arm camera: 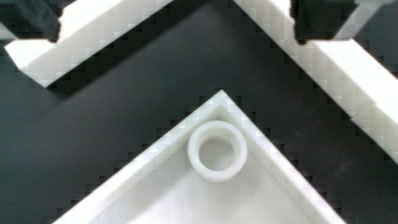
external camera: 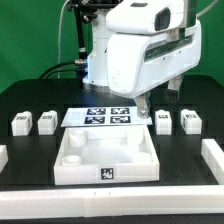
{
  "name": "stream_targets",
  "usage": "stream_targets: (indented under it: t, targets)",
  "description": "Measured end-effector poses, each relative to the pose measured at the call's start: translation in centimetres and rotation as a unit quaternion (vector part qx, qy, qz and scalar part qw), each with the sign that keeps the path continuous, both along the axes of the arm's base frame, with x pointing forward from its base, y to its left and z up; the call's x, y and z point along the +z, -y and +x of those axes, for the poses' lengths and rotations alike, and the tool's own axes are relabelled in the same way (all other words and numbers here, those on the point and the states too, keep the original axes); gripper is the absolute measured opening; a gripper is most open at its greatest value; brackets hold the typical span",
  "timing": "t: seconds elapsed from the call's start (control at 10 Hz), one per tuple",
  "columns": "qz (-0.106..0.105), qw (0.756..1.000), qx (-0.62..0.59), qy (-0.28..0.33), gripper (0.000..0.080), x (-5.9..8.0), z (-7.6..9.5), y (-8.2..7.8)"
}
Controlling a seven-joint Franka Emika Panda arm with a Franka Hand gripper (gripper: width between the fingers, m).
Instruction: Assemble one leg
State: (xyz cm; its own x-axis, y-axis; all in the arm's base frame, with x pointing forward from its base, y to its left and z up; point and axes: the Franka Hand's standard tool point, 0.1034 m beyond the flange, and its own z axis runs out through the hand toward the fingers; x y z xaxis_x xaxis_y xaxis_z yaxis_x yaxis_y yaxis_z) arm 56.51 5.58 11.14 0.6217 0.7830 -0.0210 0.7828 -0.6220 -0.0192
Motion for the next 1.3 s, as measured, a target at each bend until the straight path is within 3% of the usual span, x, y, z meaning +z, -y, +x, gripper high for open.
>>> stream_targets:
  t: [1.1,1.2,1.3]
  targets:
    - [0.001,1.0,0.021,-0.001,0.065,-0.1,0.0,0.0]
    - [0.001,1.0,0.027,0.0,0.065,-0.1,-0.2,0.1]
    - [0.001,0.997,0.079,0.003,0.065,-0.6,-1.6,0.6]
